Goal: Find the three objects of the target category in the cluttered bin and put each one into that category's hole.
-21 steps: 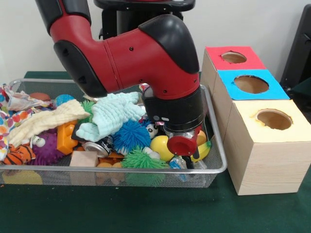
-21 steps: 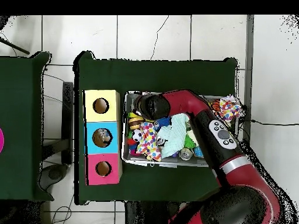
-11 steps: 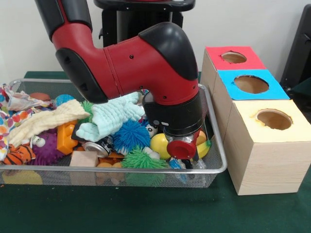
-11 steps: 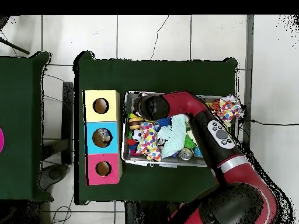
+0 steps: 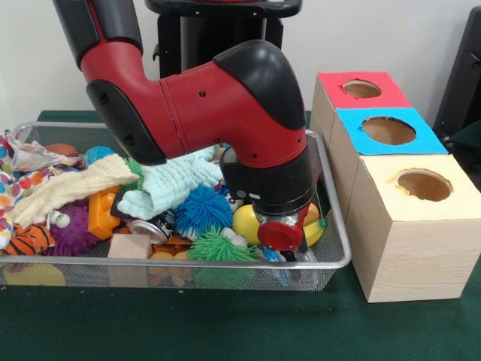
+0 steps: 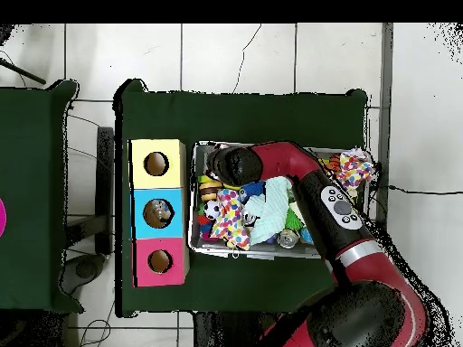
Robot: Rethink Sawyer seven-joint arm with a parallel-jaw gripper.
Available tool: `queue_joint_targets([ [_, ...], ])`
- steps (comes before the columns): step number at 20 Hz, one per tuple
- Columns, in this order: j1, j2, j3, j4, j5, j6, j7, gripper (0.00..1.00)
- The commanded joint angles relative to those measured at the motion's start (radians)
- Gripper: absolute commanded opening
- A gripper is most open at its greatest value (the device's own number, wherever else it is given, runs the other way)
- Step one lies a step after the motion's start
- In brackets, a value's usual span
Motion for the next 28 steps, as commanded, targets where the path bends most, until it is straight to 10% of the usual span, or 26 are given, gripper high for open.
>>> queue_joint_targets([
  [1, 0.002, 0.056, -0.071, -0.078, -0.05, -0.038, -0.03, 1.0],
  [15, 0.019, 0.053, -0.082, -0.081, -0.066, -0.045, -0.023, 1.0],
  [16, 0.019, 0.053, -0.081, -0.082, -0.067, -0.042, -0.028, 0.0],
  [28, 0.03, 0.037, -0.094, -0.081, -0.073, -0.041, -0.02, 0.0],
])
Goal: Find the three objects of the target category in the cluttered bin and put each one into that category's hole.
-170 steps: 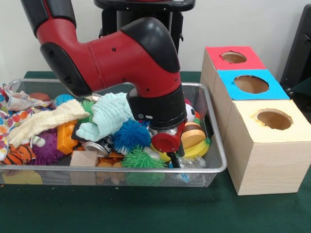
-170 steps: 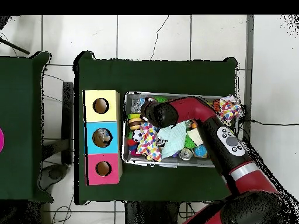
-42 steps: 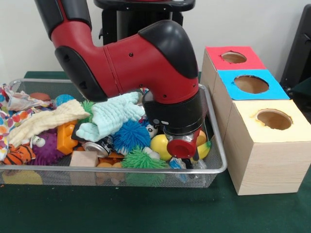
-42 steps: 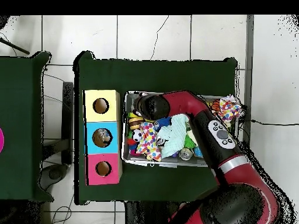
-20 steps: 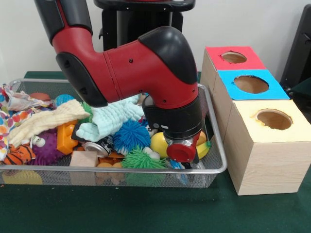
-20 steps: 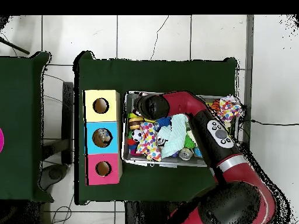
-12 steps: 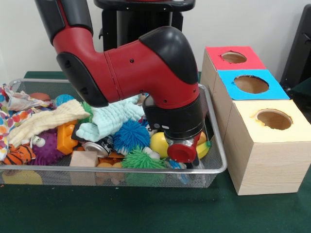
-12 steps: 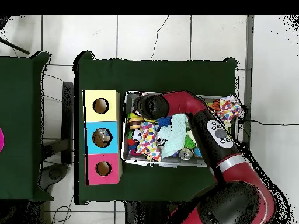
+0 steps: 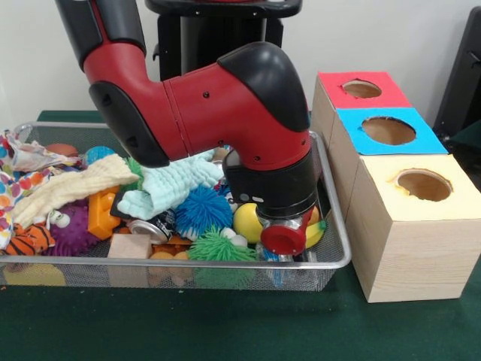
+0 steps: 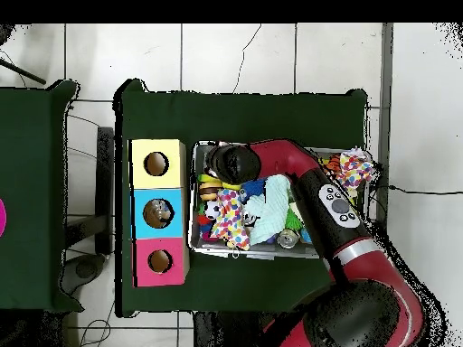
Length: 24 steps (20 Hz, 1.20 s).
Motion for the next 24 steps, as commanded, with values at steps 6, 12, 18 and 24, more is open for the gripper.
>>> queue_joint_targets([
  [6, 0.002, 0.014, -0.085, -0.026, -0.043, -0.025, -0.004, 0.0],
  [12, -0.005, -0.157, -0.065, 0.097, 0.04, 0.079, 0.05, 0.0],
  [18, -0.015, -0.202, -0.067, 0.134, 0.069, 0.09, 0.045, 0.0],
  [24, -0.028, -0.224, -0.072, 0.157, 0.092, 0.093, 0.027, 0.0],
])
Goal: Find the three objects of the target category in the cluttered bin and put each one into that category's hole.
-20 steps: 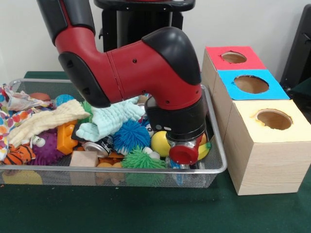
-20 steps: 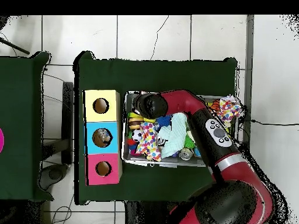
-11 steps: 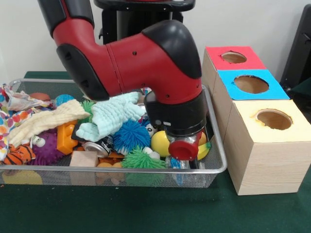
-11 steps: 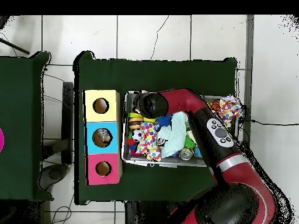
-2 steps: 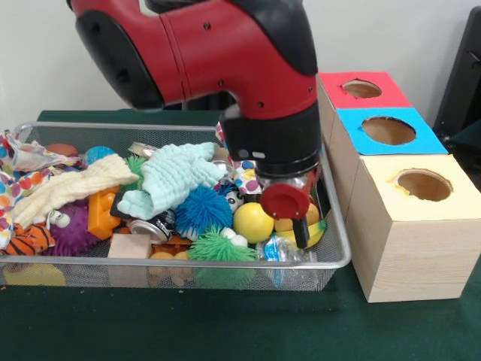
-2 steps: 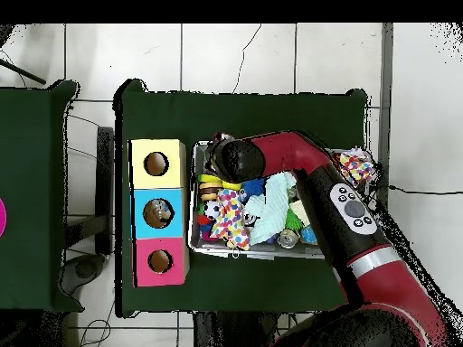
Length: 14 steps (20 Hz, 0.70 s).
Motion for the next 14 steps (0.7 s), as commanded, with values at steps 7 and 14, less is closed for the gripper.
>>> queue_joint_targets([
  [7, -0.035, 0.025, -0.077, 0.035, 0.001, 0.042, 0.002, 0.0],
  [14, -0.025, 0.03, -0.077, 0.033, -0.004, 0.032, 0.011, 0.0],
])
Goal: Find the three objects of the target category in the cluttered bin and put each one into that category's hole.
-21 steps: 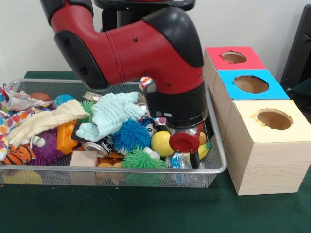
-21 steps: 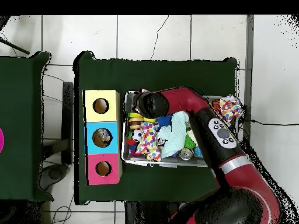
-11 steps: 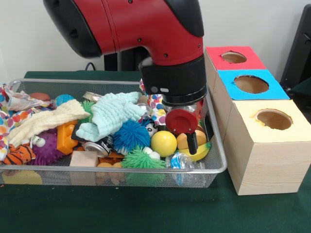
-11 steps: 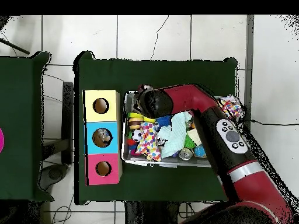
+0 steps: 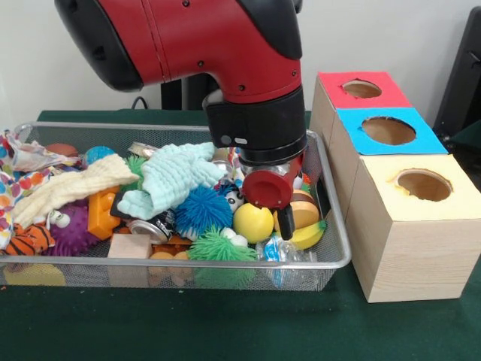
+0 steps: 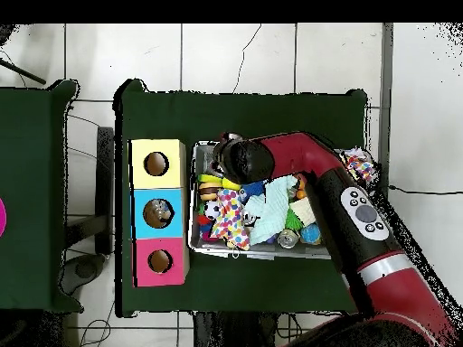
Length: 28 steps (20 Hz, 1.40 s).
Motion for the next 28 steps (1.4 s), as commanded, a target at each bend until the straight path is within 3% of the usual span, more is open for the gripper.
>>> queue_joint_targets([
  [1, -0.013, 0.051, -0.06, 0.018, -0.007, 0.039, -0.003, 0.0],
  [18, -0.024, 0.059, -0.059, 0.02, -0.007, 0.02, -0.015, 0.0],
  [21, -0.003, 0.03, -0.072, 0.026, -0.012, 0.03, 0.012, 0.0],
  [28, -0.022, 0.054, -0.066, 0.025, -0.013, 0.013, -0.002, 0.0],
])
